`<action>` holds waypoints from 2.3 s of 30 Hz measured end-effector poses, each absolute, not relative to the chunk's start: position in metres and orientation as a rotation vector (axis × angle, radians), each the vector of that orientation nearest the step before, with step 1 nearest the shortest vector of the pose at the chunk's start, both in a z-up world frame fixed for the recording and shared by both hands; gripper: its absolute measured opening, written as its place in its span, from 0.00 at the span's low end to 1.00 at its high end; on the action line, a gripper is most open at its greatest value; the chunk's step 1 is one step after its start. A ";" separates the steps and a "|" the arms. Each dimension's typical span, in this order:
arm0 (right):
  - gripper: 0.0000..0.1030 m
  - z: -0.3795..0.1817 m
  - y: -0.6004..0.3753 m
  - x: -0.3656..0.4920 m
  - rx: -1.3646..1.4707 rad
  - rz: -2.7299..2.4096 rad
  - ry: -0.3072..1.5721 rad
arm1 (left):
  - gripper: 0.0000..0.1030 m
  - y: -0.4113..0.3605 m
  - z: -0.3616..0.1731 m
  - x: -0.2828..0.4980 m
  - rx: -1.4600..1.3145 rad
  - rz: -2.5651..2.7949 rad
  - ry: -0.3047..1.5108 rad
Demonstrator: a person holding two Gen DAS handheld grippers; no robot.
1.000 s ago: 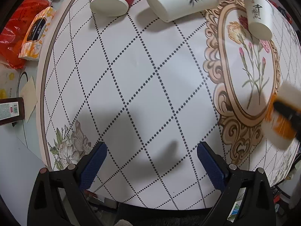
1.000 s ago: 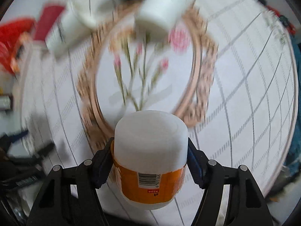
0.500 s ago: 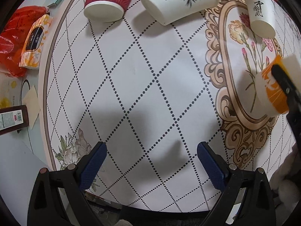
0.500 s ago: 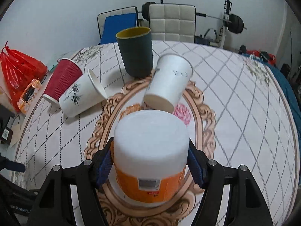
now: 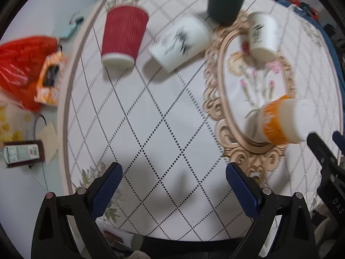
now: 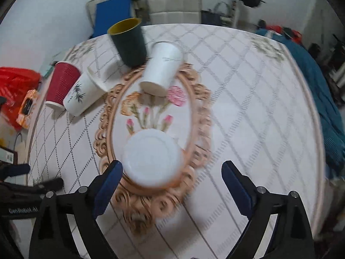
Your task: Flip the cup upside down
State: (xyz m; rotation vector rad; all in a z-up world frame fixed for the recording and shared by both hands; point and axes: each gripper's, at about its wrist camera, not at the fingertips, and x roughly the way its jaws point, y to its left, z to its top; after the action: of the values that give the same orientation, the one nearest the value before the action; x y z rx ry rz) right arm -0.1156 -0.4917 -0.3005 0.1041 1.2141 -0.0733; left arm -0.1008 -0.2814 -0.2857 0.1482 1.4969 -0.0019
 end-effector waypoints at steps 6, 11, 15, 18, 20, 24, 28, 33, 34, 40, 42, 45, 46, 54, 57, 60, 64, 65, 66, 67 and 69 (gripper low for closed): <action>0.93 -0.257 -0.498 -0.155 0.130 -0.143 1.233 | 0.96 -0.303 -0.242 -0.118 0.170 -0.044 1.410; 0.93 -0.219 -0.498 -0.186 0.139 -0.163 1.230 | 0.96 -0.308 -0.204 -0.137 0.145 -0.077 1.347; 0.93 -0.177 -0.498 -0.212 0.139 -0.171 1.173 | 0.96 -0.311 -0.167 -0.158 0.113 -0.105 1.288; 0.93 -0.143 -0.497 -0.231 0.132 -0.176 1.124 | 0.96 -0.310 -0.136 -0.175 0.100 -0.117 1.227; 0.93 -0.122 -0.495 -0.245 0.129 -0.183 1.100 | 0.96 -0.308 -0.118 -0.187 0.091 -0.128 1.185; 0.93 -0.082 -0.491 -0.272 0.131 -0.191 1.053 | 0.96 -0.305 -0.085 -0.211 0.088 -0.149 1.118; 0.94 -0.044 -0.485 -0.302 0.141 -0.203 0.998 | 0.96 -0.297 -0.061 -0.234 0.082 -0.158 1.084; 0.95 -0.012 -0.477 -0.333 0.135 -0.208 0.951 | 0.96 -0.287 -0.040 -0.259 0.096 -0.143 1.040; 0.95 -0.007 -0.474 -0.340 0.131 -0.208 0.942 | 0.96 -0.286 -0.037 -0.262 0.095 -0.142 1.036; 0.95 0.015 -0.461 -0.370 0.126 -0.202 0.908 | 0.96 -0.279 -0.025 -0.280 0.102 -0.148 1.001; 0.95 0.020 -0.460 -0.376 0.130 -0.211 0.899 | 0.96 -0.278 -0.022 -0.284 0.104 -0.157 0.992; 0.95 0.027 -0.457 -0.385 0.131 -0.226 0.887 | 0.96 -0.277 -0.020 -0.289 0.112 -0.173 0.984; 0.95 0.028 -0.456 -0.388 0.136 -0.232 0.886 | 0.96 -0.276 -0.019 -0.290 0.115 -0.180 0.985; 0.95 0.031 -0.452 -0.405 0.125 -0.252 0.903 | 0.96 -0.274 -0.015 -0.301 0.116 -0.192 0.977; 0.95 0.032 -0.451 -0.408 0.120 -0.251 0.899 | 0.96 -0.273 -0.014 -0.304 0.110 -0.188 0.970; 0.95 0.036 -0.451 -0.412 0.110 -0.240 0.884 | 0.96 -0.275 -0.011 -0.309 0.099 -0.178 0.965; 0.95 0.041 -0.456 -0.412 0.108 -0.221 0.873 | 0.96 -0.279 -0.005 -0.313 0.099 -0.160 0.956; 0.95 0.043 -0.457 -0.413 0.104 -0.220 0.867 | 0.96 -0.280 -0.004 -0.314 0.100 -0.153 0.951; 0.95 0.044 -0.458 -0.413 0.100 -0.220 0.863 | 0.96 -0.280 -0.003 -0.314 0.096 -0.149 0.950; 0.95 0.045 -0.459 -0.413 0.102 -0.218 0.861 | 0.96 -0.279 -0.002 -0.314 0.093 -0.145 0.949; 0.95 0.046 -0.461 -0.409 0.106 -0.209 0.860 | 0.96 -0.279 -0.001 -0.315 0.092 -0.132 0.942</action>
State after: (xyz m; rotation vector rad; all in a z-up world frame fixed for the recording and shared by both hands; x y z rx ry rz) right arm -0.4094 -0.4613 0.0457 0.1061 0.8600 -0.2089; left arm -0.3147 -0.2795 -0.0011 0.0920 0.9421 -0.1319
